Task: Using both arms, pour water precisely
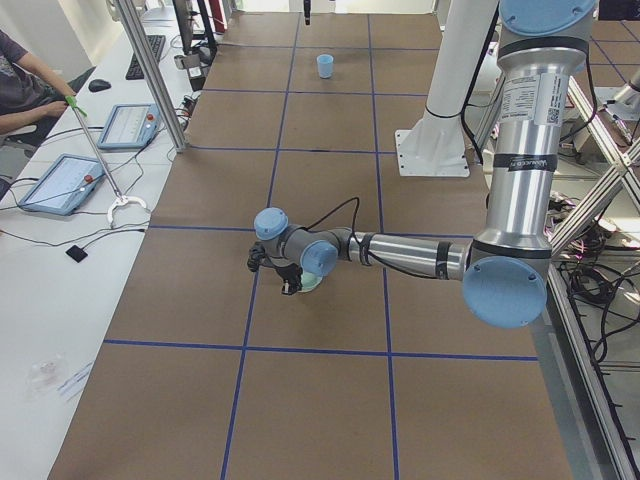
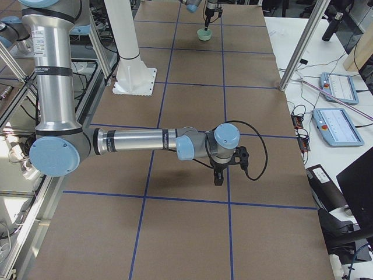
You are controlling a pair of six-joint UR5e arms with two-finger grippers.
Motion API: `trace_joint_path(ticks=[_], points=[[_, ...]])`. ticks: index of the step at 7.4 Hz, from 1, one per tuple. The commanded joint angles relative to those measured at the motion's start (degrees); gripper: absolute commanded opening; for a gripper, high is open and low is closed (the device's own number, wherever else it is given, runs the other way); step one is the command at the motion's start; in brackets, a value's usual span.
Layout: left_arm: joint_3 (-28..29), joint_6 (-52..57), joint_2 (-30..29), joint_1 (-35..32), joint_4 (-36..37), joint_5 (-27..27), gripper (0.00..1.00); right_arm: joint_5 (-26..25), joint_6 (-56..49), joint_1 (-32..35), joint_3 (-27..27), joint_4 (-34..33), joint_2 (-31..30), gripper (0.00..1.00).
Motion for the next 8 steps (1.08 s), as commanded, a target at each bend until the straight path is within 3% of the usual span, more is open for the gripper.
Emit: trace_joint_path(ticks=[1,4,6,8], points=[[-1.66,-0.27,-0.69,0.00,0.85,-6.67,0.00,0.05,0.01,0.00,0.02,0.00,0.00,1.00],[-4.47,-12.09,-4.81,0.00,0.68,-8.48,0.00,-0.04,0.01,0.00,-0.07,0.00,0.26,1.00],[-9.39,-25.77,-9.89,6.37,0.68,-7.44,0.00,-0.04,0.10,0.00,-0.07,0.00,0.35,1.00],[-9.32,-38.63,-19.11,15.67,1.82,0.88,0.00,-0.04,-0.07,0.00,0.02,0.09,0.18,1.00]])
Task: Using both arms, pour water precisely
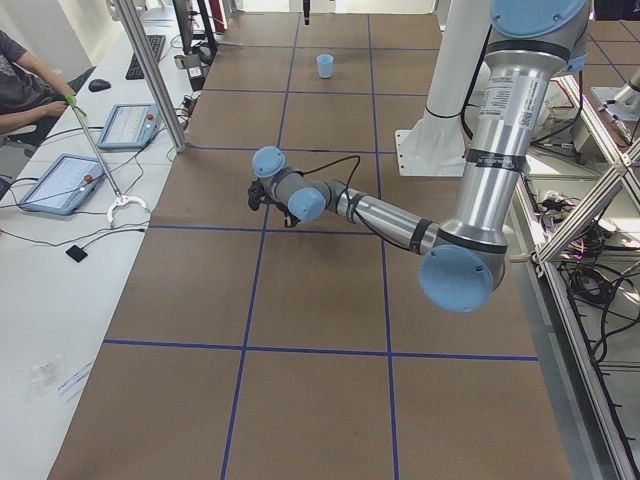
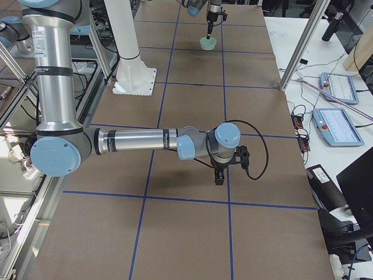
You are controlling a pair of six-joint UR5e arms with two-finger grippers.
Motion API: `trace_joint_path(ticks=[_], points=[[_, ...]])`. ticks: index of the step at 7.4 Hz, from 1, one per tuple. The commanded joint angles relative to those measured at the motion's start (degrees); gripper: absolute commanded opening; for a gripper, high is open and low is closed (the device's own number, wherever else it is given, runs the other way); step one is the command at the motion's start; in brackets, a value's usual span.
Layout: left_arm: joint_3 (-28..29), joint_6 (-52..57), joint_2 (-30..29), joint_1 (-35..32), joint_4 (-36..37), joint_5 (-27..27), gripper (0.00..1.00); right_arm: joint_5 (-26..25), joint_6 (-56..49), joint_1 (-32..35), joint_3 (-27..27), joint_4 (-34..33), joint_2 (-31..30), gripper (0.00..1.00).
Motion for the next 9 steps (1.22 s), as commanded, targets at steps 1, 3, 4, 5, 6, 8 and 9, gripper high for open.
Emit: trace_joint_path(ticks=[1,3,4,5,6,8,9], points=[[0.33,-12.00,-10.67,9.04,4.42,5.65,0.00,0.00,-0.32,0.00,-0.27,2.16,-0.39,1.00],[4.61,-15.63,-24.19,16.24,13.66,14.31,0.00,-0.09,0.03,0.00,-0.80,4.99,-1.18,1.00],[8.82,-17.30,-28.35,16.89,13.34,14.80,0.00,-0.09,-0.06,0.00,-0.80,4.99,-1.18,1.00],[11.56,-17.40,-30.13,17.59,13.25,15.15,0.00,0.00,-0.06,0.00,-0.63,5.08,-1.18,1.00],[12.20,-17.32,-30.15,18.12,12.90,17.07,0.00,0.00,0.03,0.00,-0.72,5.08,-1.27,1.00],[15.79,-17.58,-32.25,18.21,12.63,17.26,0.00,0.00,0.03,0.00,-0.72,5.08,-1.27,1.00],[15.90,-17.58,-32.34,18.30,12.54,17.18,0.00,0.09,0.03,0.00,-0.80,5.08,-1.36,1.00]])
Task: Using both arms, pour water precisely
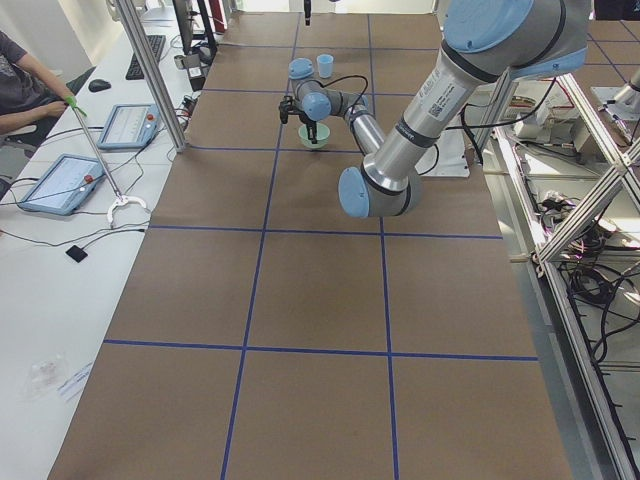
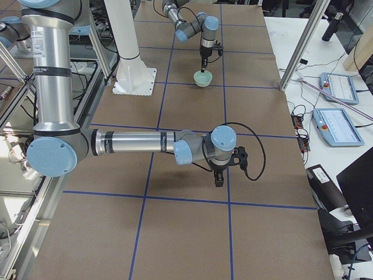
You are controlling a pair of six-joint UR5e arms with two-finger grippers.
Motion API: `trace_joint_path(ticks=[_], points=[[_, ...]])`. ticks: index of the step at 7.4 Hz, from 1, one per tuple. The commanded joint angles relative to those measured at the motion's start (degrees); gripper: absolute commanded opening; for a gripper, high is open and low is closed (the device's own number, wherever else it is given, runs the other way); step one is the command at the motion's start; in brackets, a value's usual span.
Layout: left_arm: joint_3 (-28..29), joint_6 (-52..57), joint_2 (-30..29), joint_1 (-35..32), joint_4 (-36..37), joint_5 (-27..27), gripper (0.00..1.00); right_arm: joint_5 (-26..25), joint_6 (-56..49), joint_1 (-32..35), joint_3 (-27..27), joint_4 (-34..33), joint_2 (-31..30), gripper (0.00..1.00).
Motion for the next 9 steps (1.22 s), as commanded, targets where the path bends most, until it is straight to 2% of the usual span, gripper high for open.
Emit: trace_joint_path(ticks=[1,9], points=[[1.10,-0.07,-0.64,0.39,-0.18,-0.02,0.00,0.07,0.00,0.00,-0.08,0.00,-0.16,1.00],[0.92,0.11,0.68,0.74,-0.09,-0.37,0.00,-0.02,0.00,-0.18,-1.31,0.00,-0.07,1.00]])
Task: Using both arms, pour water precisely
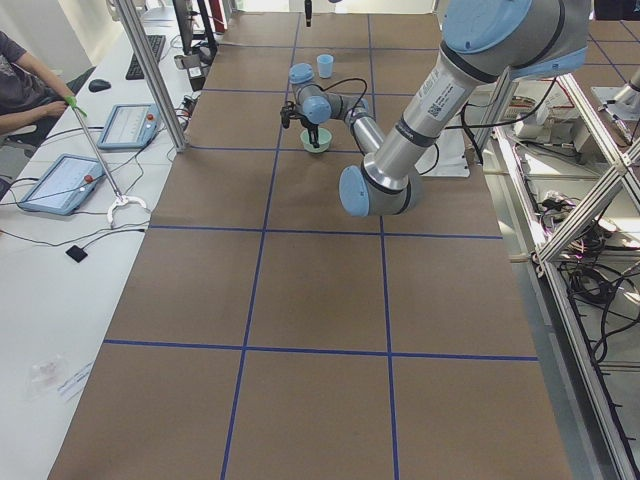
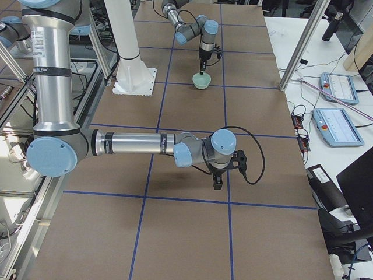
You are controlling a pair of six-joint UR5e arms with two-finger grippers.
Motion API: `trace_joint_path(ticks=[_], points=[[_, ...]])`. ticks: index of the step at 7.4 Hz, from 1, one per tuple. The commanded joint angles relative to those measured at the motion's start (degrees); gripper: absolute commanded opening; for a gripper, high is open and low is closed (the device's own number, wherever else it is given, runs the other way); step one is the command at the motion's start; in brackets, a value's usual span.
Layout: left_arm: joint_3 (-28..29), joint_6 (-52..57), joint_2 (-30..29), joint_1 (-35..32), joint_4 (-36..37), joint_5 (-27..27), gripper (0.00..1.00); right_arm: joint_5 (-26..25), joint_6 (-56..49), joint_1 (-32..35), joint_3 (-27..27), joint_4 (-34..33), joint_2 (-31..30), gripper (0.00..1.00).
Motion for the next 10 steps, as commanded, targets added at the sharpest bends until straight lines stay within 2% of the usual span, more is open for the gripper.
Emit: trace_joint_path(ticks=[1,2,3,4,5,6,7,8,9,10], points=[[-0.02,0.03,0.25,0.01,0.00,0.00,0.11,0.01,0.01,-0.03,-0.04,0.00,0.00,1.00],[0.07,0.03,0.26,0.01,0.00,0.00,0.38,0.01,0.01,-0.03,-0.04,0.00,0.00,1.00],[-0.10,0.03,0.69,0.01,0.00,0.00,0.51,0.01,-0.07,-0.12,-0.04,0.00,0.00,1.00],[-0.02,0.12,0.70,0.01,-0.09,0.00,0.76,0.01,-0.07,-0.12,-0.04,0.00,0.00,1.00],[-0.19,0.03,0.96,0.01,-0.09,0.00,0.94,0.01,-0.16,-0.12,-0.04,0.09,0.00,1.00],[-1.76,-0.06,0.96,-0.17,0.00,0.00,0.99,0.01,-0.08,-0.29,0.13,0.09,0.17,1.00],[-4.73,-0.14,1.39,-0.69,0.87,-0.09,0.99,0.01,0.19,-0.82,0.57,1.05,0.44,1.00],[-9.55,-0.49,4.27,-1.39,1.05,-0.53,0.99,0.62,3.32,-1.08,0.66,3.84,0.18,1.00],[-15.69,-0.58,9.26,-2.10,1.06,-0.53,0.99,0.54,8.23,-3.35,2.14,9.35,-1.56,1.00],[-19.23,-0.58,14.09,-2.10,0.97,-0.44,0.99,-0.51,15.58,-7.11,3.46,19.41,-5.32,1.00]])
